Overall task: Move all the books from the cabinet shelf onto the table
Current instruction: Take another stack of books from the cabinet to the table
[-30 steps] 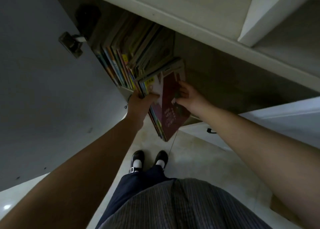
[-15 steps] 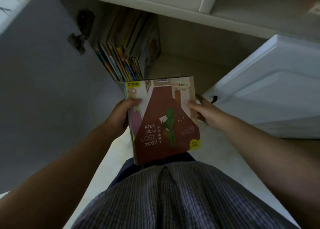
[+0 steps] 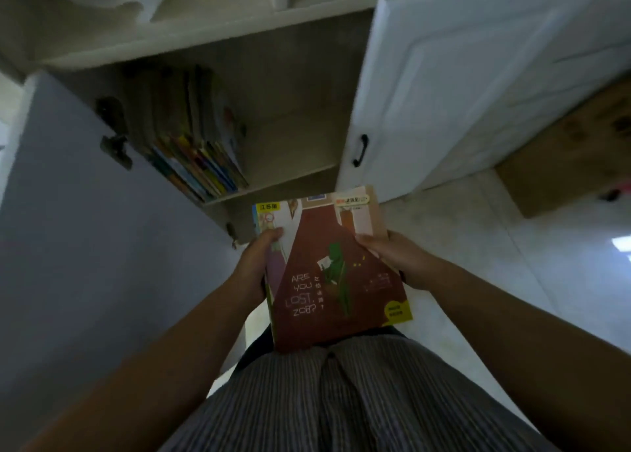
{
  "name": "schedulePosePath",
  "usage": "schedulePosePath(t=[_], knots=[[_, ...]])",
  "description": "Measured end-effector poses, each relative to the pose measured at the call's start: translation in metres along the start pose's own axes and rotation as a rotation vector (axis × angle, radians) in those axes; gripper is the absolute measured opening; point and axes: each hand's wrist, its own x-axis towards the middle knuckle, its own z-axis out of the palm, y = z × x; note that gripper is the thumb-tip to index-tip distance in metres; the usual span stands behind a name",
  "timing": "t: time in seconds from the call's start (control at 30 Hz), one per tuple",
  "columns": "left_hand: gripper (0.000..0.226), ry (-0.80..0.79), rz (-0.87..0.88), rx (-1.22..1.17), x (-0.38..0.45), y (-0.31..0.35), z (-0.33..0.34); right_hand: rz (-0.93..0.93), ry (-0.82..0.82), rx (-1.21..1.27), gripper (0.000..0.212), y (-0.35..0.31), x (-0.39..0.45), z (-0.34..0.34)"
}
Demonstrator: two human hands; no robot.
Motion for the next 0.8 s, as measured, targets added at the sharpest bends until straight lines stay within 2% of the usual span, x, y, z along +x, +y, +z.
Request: schedulePosePath(t=[0.2,0.27,0.37,0.47,0.53,0.6,0.8], knots=[[0.024,-0.197,-0.096,0.257,-0.006,-0.035,0.055,-0.006,0.198,0.276,0.051,0.074,-0.072,-0.033],[0.016,-0.273,-0.142,0.316,-0.013,-0.052,0.08,-0.001,0.282,0.346,0.052,0.101,-0.096,-0.043],[0.015,-0.364,-0.2,0.433,-0.025,-0.081,0.116,0.018,0.386,0.453,0.059,0.147,-0.133,-0.054],[0.019,-0.482,-0.255,0.615,-0.042,-0.123,0.152,0.031,0.519,0.611,0.06,0.208,-0.18,-0.059],[0.034,-0.576,-0.312,0.766,-0.069,-0.168,0.184,0.03,0.631,0.75,0.062,0.265,-0.223,-0.06],[0.044,-0.629,-0.32,0.836,-0.075,-0.18,0.195,0.028,0.653,0.807,0.062,0.281,-0.238,-0.055],[0.031,-0.825,-0.375,1.118,-0.161,-0.313,0.243,0.036,0.87,1.021,0.068,0.403,-0.345,-0.04]])
